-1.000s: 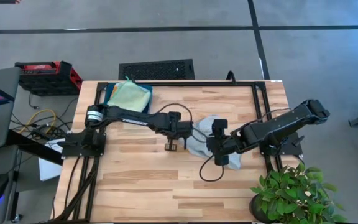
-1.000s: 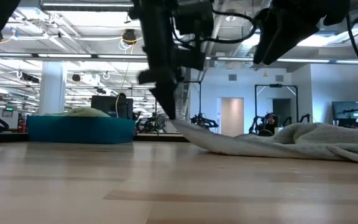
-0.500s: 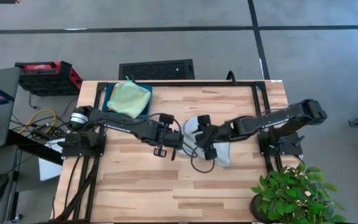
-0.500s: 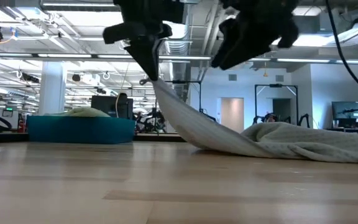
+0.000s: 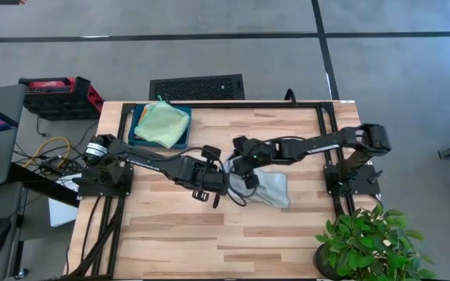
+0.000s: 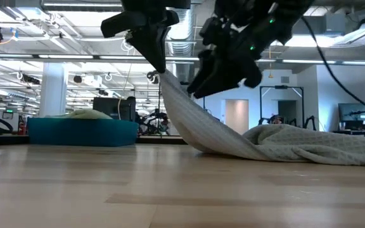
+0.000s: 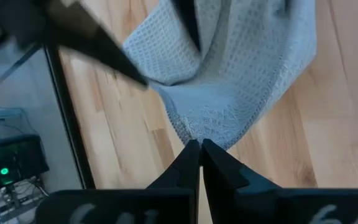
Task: Fold microfiber towels
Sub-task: Fold the gray towel
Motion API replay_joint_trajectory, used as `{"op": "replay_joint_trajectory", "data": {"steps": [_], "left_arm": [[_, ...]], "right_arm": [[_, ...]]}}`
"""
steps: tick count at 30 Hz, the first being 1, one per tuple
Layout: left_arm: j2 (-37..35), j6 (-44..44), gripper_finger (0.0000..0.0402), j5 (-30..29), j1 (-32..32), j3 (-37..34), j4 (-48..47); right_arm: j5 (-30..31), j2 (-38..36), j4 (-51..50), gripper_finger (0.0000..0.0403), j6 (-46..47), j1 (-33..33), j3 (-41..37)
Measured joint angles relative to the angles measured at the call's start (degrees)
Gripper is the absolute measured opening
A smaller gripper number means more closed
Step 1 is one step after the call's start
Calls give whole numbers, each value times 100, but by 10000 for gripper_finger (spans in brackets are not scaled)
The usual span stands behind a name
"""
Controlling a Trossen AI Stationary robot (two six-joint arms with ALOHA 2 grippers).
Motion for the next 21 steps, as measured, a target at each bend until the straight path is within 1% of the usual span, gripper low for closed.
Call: {"op": "replay_joint_trajectory", "data": {"steps": [5, 7, 10, 13, 21], "left_arm": [[2, -68, 0, -168, -36, 0, -3], [2, -72, 0, -209, -69, 0, -6], [2, -126, 0, -244, -107, 0, -5], [-13, -302, 0, -250, -120, 0, -16], [-392, -575, 0, -467, -232, 3, -264]], "right_arm": [[-12, 427, 390, 244, -441, -227, 73], [-41, 569, 309, 244, -465, -312, 137], [-369, 813, 391, 244, -583, -429, 306], [-487, 1039, 341, 244, -633, -491, 408], [-560, 1256, 279, 244, -762, -451, 555]]}}
